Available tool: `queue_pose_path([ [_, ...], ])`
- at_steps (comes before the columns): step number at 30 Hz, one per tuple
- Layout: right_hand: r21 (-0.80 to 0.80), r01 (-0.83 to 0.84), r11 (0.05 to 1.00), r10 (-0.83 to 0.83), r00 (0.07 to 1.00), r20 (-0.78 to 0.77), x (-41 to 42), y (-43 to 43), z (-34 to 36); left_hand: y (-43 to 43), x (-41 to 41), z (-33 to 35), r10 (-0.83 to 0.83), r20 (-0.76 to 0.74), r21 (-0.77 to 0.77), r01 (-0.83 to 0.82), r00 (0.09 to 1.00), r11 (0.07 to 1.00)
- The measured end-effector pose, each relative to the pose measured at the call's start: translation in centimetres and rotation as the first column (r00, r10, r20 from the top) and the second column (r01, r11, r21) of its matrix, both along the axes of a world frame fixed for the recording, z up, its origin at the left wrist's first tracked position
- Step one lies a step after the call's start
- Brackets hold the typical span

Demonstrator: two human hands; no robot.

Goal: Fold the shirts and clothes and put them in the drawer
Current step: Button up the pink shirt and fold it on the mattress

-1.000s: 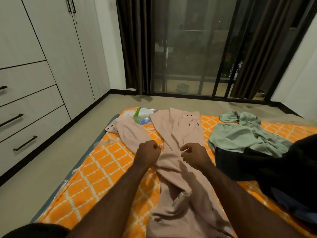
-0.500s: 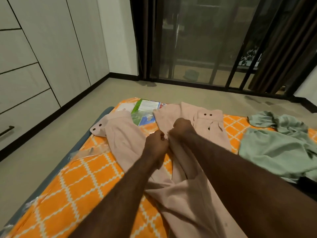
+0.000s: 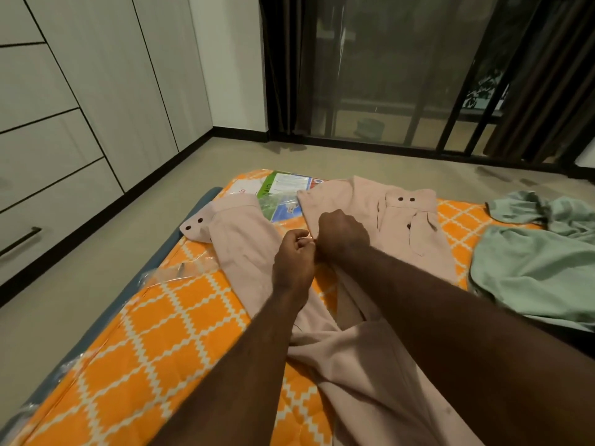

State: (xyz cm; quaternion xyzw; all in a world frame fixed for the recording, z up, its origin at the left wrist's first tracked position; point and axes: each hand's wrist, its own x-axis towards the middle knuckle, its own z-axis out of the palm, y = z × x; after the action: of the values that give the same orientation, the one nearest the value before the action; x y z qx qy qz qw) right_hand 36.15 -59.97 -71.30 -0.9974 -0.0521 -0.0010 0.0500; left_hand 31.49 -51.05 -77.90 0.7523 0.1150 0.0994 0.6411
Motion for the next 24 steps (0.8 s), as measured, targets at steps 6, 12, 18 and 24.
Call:
queue_pose_path([
  [6,0.087,0.021,0.996,-0.023,0.999,0.029,1.2,-0.3,1.1,-0.2,-0.1,0.0,-0.016,-0.012,-0.016,0.016,1.0,1.0],
  [12,0.748,0.222,0.626,-0.409,0.909,0.073,3.3,-6.2,3.3,-1.3,-0.3,-0.4,-0.08,0.066,0.082,0.074,0.995,0.994],
  [18,0.882,0.429,0.195,-0.676,0.711,-0.196,3.0,-15.4,1.9,-2.3,-0.9,-0.1,-0.428,0.074,0.575,0.311,0.901,0.756],
  [24,0.819,0.56,0.126,-0.603,0.699,-0.385,0.9,-19.6,-2.6,-2.7,-0.9,-0.7,-0.475,0.029,0.773,0.281,0.879,0.568],
])
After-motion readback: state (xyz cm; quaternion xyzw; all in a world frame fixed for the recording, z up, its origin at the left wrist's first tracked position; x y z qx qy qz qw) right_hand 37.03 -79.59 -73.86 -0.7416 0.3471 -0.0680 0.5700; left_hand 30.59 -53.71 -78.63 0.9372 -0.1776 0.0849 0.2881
